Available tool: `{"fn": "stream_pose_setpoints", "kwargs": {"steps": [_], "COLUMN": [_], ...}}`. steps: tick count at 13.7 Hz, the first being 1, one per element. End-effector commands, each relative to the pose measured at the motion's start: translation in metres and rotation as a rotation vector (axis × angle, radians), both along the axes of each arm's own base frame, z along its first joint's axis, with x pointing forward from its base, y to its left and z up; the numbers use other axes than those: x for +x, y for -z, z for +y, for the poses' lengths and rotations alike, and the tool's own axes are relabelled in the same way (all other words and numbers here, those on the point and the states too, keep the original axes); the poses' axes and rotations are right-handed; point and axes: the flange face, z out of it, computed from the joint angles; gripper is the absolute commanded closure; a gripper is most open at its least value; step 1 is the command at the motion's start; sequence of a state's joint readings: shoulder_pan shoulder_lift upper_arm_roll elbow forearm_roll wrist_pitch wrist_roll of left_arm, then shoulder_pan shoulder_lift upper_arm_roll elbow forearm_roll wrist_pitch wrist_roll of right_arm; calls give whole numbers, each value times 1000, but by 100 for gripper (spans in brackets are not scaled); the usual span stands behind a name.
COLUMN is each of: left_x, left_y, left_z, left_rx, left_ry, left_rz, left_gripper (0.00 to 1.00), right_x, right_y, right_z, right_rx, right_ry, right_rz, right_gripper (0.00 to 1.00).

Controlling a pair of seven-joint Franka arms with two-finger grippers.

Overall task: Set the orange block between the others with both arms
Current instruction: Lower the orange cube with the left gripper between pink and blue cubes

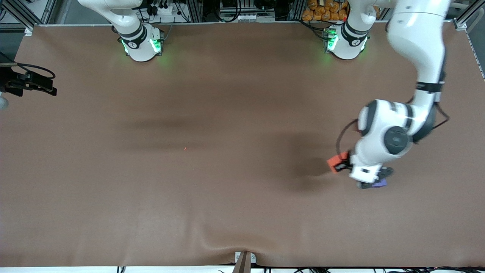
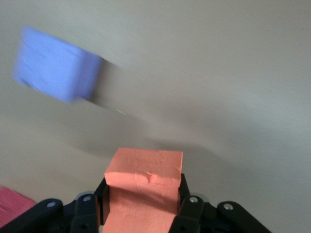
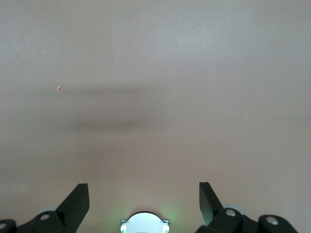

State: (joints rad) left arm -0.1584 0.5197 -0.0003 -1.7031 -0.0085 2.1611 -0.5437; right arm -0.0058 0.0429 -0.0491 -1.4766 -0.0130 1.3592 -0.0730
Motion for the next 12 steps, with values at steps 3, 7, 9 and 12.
{"fn": "stream_pose_setpoints", "kwargs": {"steps": [3,7,9,12], "left_x": [-20,-46,-54,-61], "left_y": [20,36,40,50], "left_z": [95,125,125,120], "left_rx": [6,39,36,33], "left_ry": [194,269,311,340], "left_rz": [45,22,10,-12], "left_gripper": [100,100,100,100], "right_x": [-5,-5,-4,-4], "right_y": [-4,-7,-7,-7], "right_z": [8,5,7,11], "right_rx": [38,40,42,43], "right_ry": [-12,-9,-13,-20], "right_rz": [-7,-12,-14,-14], "right_gripper": [0,0,0,0]}}
